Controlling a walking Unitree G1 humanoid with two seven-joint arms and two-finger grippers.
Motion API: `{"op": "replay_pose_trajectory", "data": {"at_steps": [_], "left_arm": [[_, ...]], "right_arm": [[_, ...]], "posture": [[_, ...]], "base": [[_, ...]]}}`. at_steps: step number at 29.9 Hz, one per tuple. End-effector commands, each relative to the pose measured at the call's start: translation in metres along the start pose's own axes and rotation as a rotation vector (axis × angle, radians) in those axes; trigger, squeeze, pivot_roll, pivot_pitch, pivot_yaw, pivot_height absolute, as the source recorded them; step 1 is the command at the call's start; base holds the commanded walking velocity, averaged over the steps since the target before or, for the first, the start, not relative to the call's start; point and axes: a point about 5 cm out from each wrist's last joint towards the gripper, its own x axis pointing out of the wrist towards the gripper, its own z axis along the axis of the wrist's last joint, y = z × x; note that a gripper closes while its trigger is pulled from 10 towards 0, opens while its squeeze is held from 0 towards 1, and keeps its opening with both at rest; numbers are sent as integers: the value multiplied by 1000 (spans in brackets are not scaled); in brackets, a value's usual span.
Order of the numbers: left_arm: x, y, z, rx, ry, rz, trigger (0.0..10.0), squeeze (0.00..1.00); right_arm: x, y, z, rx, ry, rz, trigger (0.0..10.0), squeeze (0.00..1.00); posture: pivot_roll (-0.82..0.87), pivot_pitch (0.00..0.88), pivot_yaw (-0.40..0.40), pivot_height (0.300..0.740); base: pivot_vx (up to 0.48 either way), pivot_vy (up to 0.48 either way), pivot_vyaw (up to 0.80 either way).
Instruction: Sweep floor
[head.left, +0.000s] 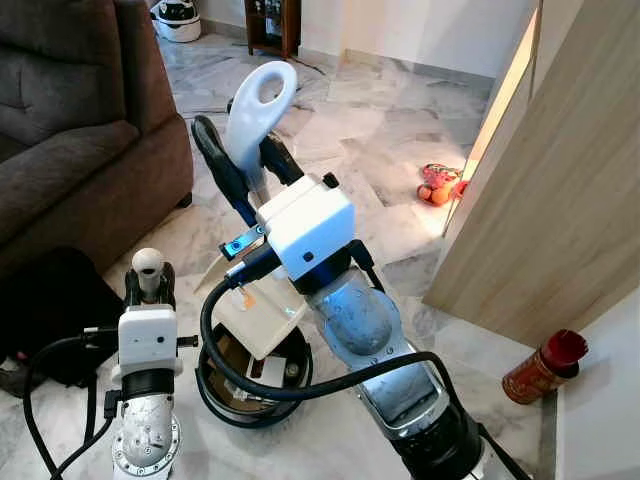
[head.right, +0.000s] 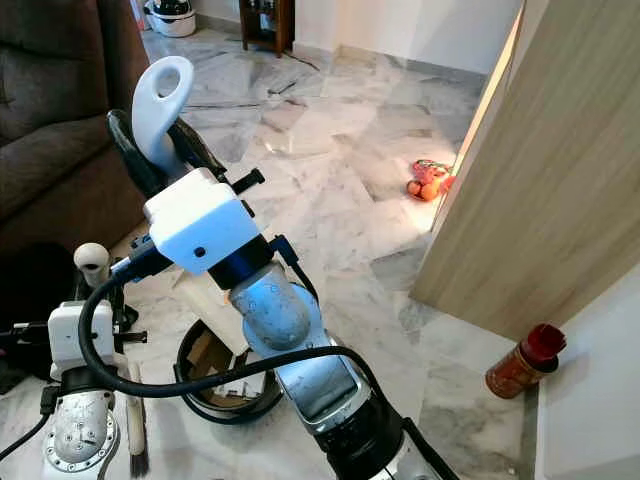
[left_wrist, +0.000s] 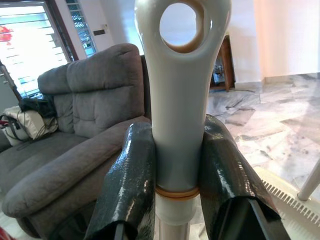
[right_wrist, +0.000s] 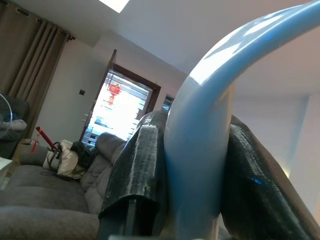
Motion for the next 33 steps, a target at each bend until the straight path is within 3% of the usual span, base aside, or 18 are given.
{"op": "replay_pose_trajectory", "data": {"at_steps": [1, 8, 33], "left_arm": [[2, 0, 3, 22, -21, -9, 10000, 0], [2, -1, 2, 20, -21, -10, 10000, 0], [2, -1, 3, 19, -23, -7, 10000, 0]], "right_arm": [[3, 1, 12, -27, -76, 13, 10000, 0], [0, 7, 8, -15, -53, 79, 10000, 0], [-1, 10, 9, 4, -59, 103, 10000, 0]], "posture": [[191, 83, -40, 740], [192, 83, -40, 740], [193, 88, -43, 740]], "base": [[0, 0, 0], [0, 0, 0], [0, 0, 0]]}}
